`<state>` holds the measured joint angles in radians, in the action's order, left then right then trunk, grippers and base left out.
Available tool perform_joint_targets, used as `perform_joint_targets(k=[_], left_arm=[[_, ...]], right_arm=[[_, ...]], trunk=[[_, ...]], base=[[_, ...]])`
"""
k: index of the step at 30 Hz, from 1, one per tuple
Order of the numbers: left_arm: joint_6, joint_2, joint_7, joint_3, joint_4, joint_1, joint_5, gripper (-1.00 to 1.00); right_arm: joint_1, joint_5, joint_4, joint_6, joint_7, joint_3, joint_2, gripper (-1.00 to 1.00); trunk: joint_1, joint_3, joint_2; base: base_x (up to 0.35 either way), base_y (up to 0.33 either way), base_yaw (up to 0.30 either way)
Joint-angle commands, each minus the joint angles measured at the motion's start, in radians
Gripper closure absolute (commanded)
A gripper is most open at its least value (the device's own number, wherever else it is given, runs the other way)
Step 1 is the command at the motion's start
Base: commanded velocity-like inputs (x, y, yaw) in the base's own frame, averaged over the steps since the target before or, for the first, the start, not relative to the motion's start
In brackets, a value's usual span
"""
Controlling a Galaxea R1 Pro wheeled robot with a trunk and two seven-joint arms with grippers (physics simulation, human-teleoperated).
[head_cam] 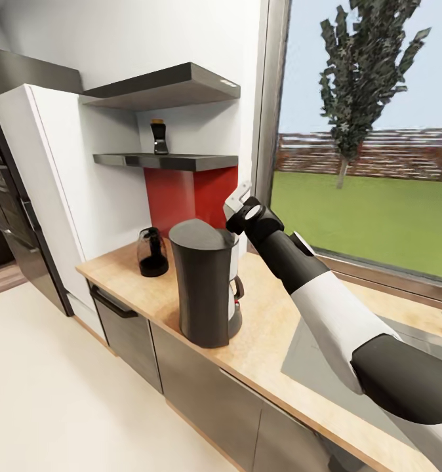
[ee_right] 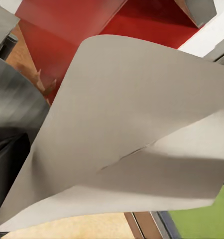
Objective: Set up a coffee station on the kitchen countertop: keep the coffee maker on the countertop, move the bottle of coffee from the kitchen shelf to the counter next to the coffee maker, place a paper coffee filter on top of the coffee maker, put the saucer next to the coffee maker with the coffee cup on the saucer, and place the electric kettle next to the coffee maker.
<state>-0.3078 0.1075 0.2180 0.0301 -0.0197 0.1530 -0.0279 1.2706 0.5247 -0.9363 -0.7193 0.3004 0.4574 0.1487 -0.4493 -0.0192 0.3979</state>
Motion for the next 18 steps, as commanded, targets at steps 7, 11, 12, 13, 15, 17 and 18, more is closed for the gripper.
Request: perform_joint_targets(k=[7,11,12,13,15,17,18], left_arm=[[-0.002,0.000,0.000,0.002,-0.002,0.000,-0.003,-1.00],[-0.002,0.000,0.000,0.002,-0.002,0.000,-0.003,-1.00],[-0.002,0.000,0.000,0.002,-0.002,0.000,-0.003,-1.00],[-0.002,0.000,0.000,0.002,-0.002,0.000,-0.003,-1.00],[-0.002,0.000,0.000,0.002,-0.002,0.000,-0.003,-1.00],[-0.002,0.000,0.000,0.002,-0.002,0.000,-0.003,-1.00],[-0.002,0.000,0.000,0.002,-0.002,0.000,-0.003,-1.00]], right_arm=[[0.001,0.011,-0.001,-0.004,0.008,0.001,0.000,1.00],[0.001,0.011,-0.001,-0.005,0.008,0.001,0.000,1.00],[0.001,0.012,-0.001,-0.005,0.008,0.001,-0.001,1.00],[0.001,0.012,-0.001,-0.005,0.008,0.000,-0.001,1.00],[0.001,0.012,-0.001,-0.005,0.008,0.000,0.000,1.00],[0.001,0.012,-0.001,-0.005,0.008,0.000,-0.001,1.00],[0.001,0.012,-0.001,-0.005,0.008,0.000,0.000,1.00]], trunk=[[-0.001,-0.002,0.002],[-0.001,-0.002,0.002],[-0.001,-0.002,0.002],[-0.001,-0.002,0.002],[-0.001,-0.002,0.002],[-0.001,-0.002,0.002],[-0.001,-0.002,0.002]], base=[[0.072,0.000,0.000],[0.049,0.000,0.000],[0.016,0.000,0.000],[0.012,0.000,0.000],[0.005,0.000,0.000],[0.002,0.000,0.000],[0.036,0.017,0.000]])
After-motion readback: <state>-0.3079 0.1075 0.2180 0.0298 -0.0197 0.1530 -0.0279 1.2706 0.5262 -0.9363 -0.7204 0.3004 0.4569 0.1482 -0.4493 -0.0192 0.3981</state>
